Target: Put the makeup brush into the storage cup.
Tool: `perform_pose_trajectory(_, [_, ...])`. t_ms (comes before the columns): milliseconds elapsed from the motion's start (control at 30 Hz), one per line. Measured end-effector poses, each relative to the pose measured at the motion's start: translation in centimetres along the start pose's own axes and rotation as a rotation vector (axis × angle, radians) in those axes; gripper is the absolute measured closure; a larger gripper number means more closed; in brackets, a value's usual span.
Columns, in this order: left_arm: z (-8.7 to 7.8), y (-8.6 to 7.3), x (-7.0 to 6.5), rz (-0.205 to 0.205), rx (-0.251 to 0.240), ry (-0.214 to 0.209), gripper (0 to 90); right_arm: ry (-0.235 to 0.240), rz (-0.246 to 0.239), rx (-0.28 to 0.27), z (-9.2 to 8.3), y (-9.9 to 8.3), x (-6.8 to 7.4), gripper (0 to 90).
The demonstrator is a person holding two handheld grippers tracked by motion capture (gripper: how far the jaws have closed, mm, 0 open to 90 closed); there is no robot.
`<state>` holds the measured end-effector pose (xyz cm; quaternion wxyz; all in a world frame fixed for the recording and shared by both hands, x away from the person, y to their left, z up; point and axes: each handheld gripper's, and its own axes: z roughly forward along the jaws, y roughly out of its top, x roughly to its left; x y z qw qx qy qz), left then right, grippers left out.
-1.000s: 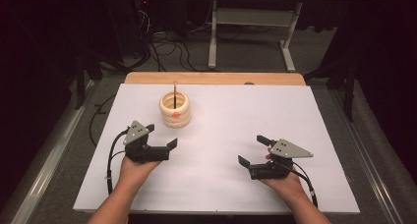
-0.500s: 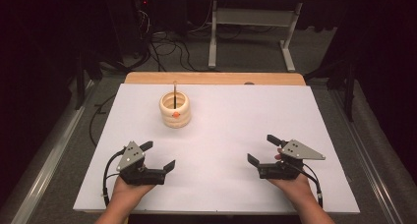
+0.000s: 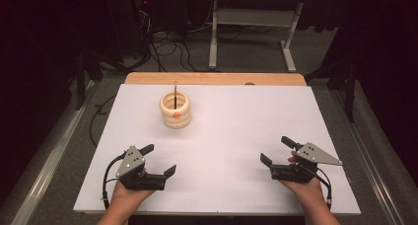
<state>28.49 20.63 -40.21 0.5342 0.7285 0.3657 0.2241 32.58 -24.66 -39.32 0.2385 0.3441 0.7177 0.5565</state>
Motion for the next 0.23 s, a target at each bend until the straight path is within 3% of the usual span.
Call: perform_pose_trajectory(233, [-0.14, -0.06, 0.25, -0.013, -0.005, 0.007, 1.1, 0.001, -0.015, 0.005, 0.15, -0.05, 0.15, 4.3])
